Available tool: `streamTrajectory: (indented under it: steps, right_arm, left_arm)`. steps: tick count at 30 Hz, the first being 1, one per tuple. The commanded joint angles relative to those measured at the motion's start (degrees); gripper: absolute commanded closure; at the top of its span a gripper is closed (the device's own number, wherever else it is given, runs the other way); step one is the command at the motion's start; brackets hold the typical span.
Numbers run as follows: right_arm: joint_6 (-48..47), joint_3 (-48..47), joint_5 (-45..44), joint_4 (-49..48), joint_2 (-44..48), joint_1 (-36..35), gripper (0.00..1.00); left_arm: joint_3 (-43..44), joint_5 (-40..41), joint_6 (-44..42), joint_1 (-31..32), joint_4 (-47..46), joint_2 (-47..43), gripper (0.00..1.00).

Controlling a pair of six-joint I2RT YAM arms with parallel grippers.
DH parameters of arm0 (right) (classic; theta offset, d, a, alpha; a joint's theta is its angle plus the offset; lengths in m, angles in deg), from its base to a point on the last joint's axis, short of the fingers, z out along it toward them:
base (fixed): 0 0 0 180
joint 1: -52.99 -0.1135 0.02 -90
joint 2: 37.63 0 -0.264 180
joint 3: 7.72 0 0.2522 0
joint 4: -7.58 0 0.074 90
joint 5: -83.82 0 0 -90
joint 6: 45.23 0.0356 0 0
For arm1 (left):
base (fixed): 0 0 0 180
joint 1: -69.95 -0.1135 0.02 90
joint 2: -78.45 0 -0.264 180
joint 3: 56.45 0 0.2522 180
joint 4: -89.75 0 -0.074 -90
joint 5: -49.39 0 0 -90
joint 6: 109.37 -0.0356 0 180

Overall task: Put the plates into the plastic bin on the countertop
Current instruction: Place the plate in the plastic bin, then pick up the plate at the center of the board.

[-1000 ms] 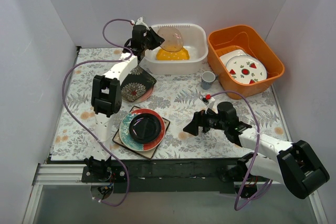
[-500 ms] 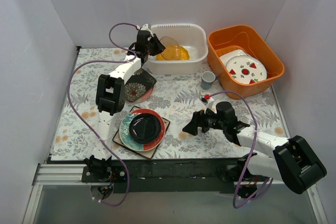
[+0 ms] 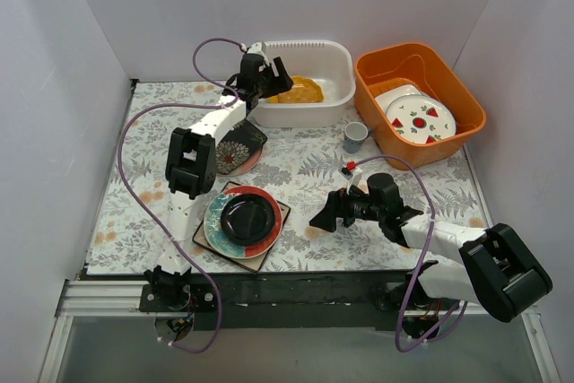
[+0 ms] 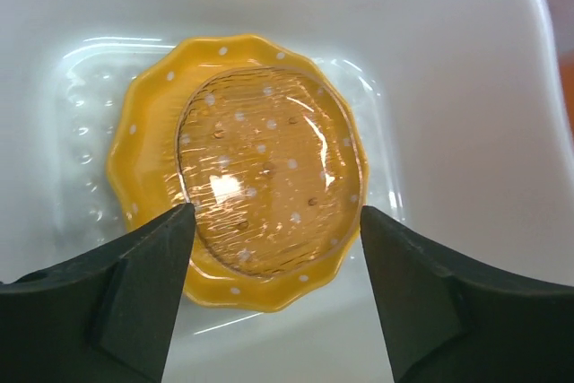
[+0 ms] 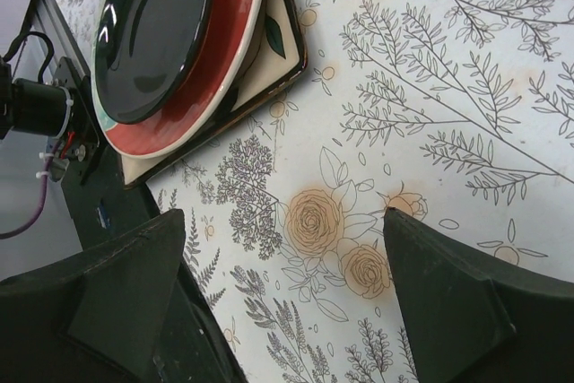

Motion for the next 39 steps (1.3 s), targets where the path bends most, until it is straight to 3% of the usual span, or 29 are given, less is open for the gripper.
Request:
streamTrajectory:
  steps: [1, 19, 23, 27, 39]
  right_arm:
    - [0.19, -0.37, 1.86, -4.63, -0.73, 0.26, 0.02]
    - [0.37, 0.86, 0.46, -2.18, 2.78, 0.26, 0.02]
    - [0.37, 0.33, -0.68, -0.94, 3.57, 0.26, 0.02]
    - [0.45, -0.63, -0.07, 0.64, 3.49, 0.17, 0.02]
    - [-0.34, -4.59, -0.33, 3.01, 1.29, -1.50, 0.02]
  left_arm:
    - [-2.63, 6.24, -2.75, 0.08, 0.55, -9.49, 0.25]
    - [-7.19, -0.86, 0.06, 0.87, -0.15, -15.47, 0.22]
    - [-12.90, -1.75, 2.25, 0.87, -0.85, -19.16, 0.23]
    - [-25.01, -2.54, 4.54, 0.87, -5.06, -26.61, 0.23]
    - [-43.40, -0.87, 4.02, 0.87, -6.65, -44.82, 0.23]
